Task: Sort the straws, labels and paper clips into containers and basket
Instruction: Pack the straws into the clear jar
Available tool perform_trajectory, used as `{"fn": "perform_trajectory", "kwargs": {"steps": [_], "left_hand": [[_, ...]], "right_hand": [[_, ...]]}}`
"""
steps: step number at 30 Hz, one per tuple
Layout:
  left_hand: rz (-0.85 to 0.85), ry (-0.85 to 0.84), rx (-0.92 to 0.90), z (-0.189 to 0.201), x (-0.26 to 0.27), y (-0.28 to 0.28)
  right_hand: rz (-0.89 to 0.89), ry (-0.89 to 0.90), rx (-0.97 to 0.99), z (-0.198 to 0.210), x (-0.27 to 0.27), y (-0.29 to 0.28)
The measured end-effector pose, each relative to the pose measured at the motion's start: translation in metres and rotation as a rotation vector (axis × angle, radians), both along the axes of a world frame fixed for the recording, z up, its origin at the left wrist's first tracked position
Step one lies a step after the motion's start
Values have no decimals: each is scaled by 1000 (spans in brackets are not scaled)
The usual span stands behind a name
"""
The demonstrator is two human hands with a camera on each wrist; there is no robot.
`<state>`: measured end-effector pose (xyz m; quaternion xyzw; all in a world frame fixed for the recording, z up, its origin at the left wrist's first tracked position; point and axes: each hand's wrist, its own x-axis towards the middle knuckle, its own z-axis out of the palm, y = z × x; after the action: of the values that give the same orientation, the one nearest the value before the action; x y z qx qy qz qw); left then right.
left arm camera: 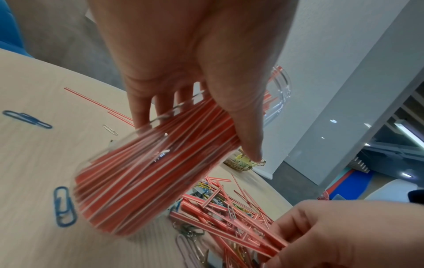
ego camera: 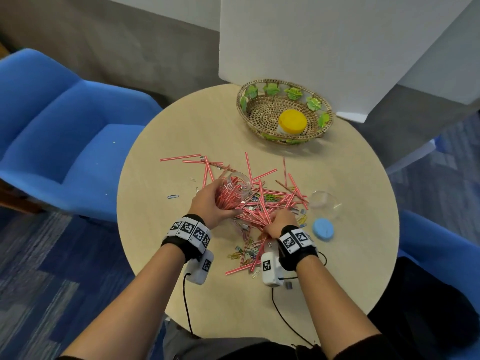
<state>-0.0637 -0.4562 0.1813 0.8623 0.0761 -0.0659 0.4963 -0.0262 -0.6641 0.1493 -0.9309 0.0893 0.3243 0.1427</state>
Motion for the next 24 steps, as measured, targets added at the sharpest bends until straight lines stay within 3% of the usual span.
{"fn": "perform_trajectory", "kwargs": {"steps": [4, 9, 16, 21, 24], "left_hand": [[10, 10, 11, -2, 0, 2], [10, 16, 0, -2, 4, -3], [-18, 14, -15, -2, 2, -13], [-23, 25, -1, -3, 1, -14], [-24, 35, -7, -1, 2, -15]], "right_hand": [[-80, 44, 173, 5, 5, -21], [-333, 54, 384, 3, 4, -26], [-389, -91, 374, -10, -1, -26], [-828, -67, 723, -12, -1, -26], [-923, -85, 763, -8, -5, -27]]}}
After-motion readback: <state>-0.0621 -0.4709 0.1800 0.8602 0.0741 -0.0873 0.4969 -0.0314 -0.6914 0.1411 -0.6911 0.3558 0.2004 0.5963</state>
